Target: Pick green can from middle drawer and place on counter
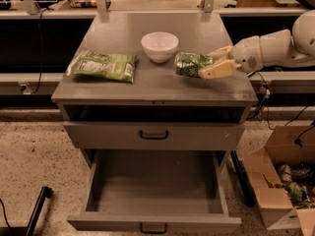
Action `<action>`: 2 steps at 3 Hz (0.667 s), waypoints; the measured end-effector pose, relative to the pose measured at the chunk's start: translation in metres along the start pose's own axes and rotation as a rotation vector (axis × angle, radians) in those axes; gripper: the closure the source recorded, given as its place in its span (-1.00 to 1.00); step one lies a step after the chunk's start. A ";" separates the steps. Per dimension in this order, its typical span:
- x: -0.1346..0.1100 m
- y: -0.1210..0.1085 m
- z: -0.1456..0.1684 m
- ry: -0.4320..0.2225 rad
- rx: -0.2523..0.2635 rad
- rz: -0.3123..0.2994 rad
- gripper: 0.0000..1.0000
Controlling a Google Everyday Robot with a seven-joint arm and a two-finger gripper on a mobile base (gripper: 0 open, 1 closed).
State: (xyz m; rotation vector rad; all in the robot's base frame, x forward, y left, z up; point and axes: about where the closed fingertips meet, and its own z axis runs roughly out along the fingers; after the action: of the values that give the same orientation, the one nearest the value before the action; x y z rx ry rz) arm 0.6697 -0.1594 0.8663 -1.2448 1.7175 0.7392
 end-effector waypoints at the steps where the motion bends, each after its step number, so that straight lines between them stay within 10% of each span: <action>1: 0.013 -0.003 0.008 0.024 -0.002 0.009 0.66; 2: 0.015 -0.003 0.011 0.028 -0.007 0.010 0.20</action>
Offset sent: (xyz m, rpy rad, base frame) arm 0.0036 -0.0001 -0.0156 -0.0208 0.0173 -0.0027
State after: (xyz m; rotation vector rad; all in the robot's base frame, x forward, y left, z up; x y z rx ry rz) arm 0.6739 -0.1571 0.8481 -1.2573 1.7464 0.7378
